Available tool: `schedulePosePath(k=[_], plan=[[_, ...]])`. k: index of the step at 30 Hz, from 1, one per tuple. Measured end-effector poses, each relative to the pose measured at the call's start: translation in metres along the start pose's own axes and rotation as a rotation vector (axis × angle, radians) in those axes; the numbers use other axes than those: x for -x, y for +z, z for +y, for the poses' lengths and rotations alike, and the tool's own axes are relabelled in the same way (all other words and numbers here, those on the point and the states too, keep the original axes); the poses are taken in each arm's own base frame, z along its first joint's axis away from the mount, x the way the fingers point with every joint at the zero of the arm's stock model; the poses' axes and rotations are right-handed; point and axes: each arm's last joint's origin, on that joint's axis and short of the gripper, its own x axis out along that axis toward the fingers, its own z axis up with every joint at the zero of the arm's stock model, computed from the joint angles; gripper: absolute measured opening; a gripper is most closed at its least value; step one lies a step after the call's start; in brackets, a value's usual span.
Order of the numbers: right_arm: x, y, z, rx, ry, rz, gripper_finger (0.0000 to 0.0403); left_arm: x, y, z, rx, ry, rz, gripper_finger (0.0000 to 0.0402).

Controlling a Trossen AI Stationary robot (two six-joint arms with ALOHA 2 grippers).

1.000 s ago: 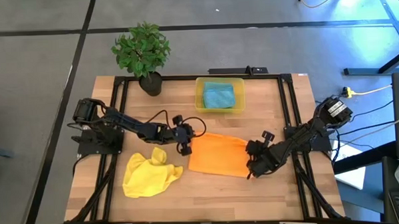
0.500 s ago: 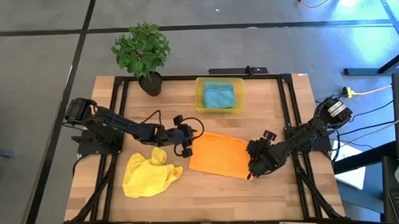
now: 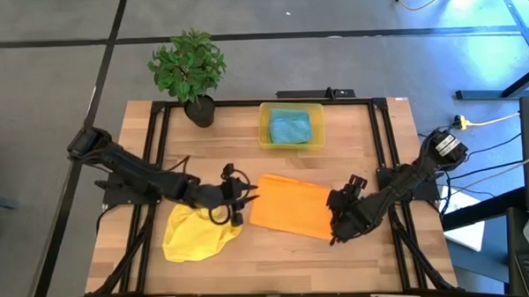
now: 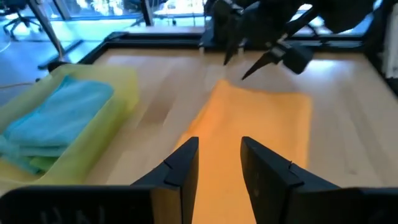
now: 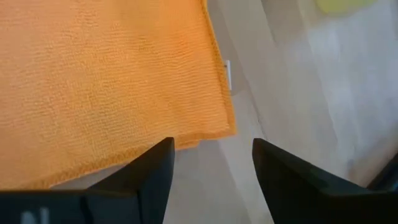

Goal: Fold microfiber towels
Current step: Fold the orange microfiber towel

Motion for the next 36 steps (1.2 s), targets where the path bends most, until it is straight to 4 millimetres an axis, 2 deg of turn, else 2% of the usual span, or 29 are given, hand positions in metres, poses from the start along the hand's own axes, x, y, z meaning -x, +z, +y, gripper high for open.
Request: schedulePosePath(k=[6, 9, 14, 22, 36], plan=[[0.01, 0.001, 0.005, 0.005, 0.009, -0.059, 0.0217, 0.02, -0.003, -0.036, 0.053, -0.109, -0.057, 0.011], [0.015, 0.0, 0.007, 0.005, 0.003, -0.092, 0.0215, 0.026, -0.013, -0.053, 0.022, -0.075, -0.067, 0.011], [0.02, -0.004, 0.007, 0.029, -0.037, -0.17, 0.0215, 0.025, -0.032, -0.07, -0.032, -0.032, -0.044, 0.011], [0.024, -0.003, 0.007, -0.055, -0.092, -0.35, 0.0215, 0.015, -0.039, -0.068, -0.019, -0.003, -0.024, 0.011], [0.024, -0.003, 0.008, -0.09, -0.077, -0.339, 0.0215, 0.011, -0.038, -0.065, 0.013, -0.017, -0.013, 0.011]])
